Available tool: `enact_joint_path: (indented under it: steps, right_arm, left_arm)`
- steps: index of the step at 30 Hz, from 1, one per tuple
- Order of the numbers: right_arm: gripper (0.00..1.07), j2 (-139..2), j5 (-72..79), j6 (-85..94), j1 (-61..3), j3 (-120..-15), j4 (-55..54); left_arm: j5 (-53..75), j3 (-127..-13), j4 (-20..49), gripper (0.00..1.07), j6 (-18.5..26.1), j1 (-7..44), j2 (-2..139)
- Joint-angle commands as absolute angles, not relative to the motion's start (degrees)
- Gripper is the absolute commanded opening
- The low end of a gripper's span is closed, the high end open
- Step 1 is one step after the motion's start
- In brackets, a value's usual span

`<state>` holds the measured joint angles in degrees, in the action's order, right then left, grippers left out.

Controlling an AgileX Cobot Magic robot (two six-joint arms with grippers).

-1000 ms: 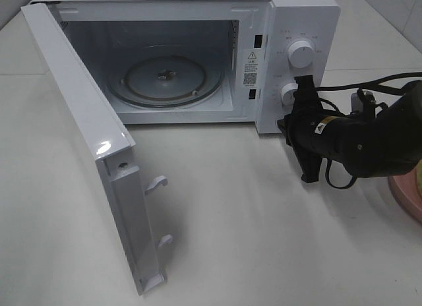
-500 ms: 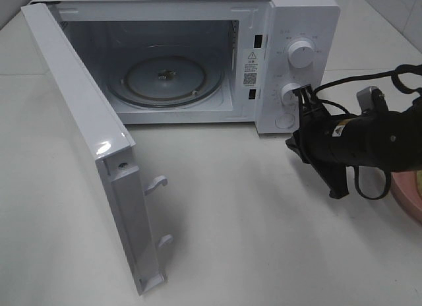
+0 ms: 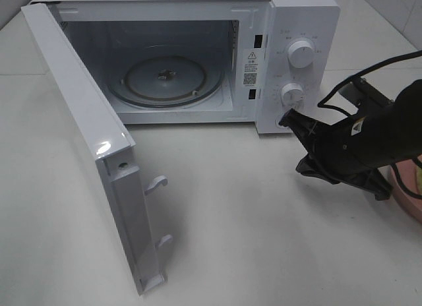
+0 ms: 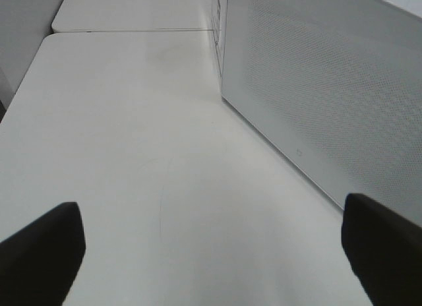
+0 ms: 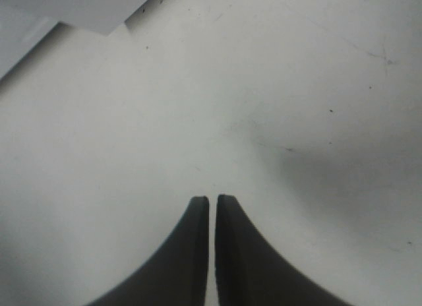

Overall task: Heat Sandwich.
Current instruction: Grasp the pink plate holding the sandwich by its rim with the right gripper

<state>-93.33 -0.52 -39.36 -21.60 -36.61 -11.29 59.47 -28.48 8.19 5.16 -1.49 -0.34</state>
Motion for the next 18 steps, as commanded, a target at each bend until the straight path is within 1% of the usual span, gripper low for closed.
enact_joint_path:
  steps: [1, 4, 5, 7, 9, 18]
  right_arm:
    - [0.09, -90.7, -5.6, -28.5, -21.3, -36.4, -10.7]
    - [0.09, -89.8, -9.3, -23.3, -21.3, -36.4, -10.3]
    - [0.1, -88.7, -13.6, -18.8, -21.3, -36.7, -9.1]
    - [0.1, -88.3, -15.3, -17.0, -21.3, -36.7, -8.0]
    - [0.11, -86.8, -20.6, -14.0, -21.3, -36.7, -4.9]
    - [0.14, -82.6, -32.8, -12.1, -21.3, -36.7, 4.7]
  left_arm:
    - [59.3, -28.3, 8.3, 1.0, 4.8, -1.5, -1.8]
    - [59.3, -28.3, 8.3, 1.0, 4.8, -1.5, -1.8]
    - [59.3, -28.3, 8.3, 1.0, 4.8, -1.5, -1.8]
    - [59.3, -28.3, 8.3, 1.0, 4.8, -1.5, -1.8]
    - [59.3, -28.3, 8.3, 1.0, 4.8, -1.5, -1.8]
    - [59.3, -28.3, 8.3, 1.0, 4.8, -1.5, -1.8]
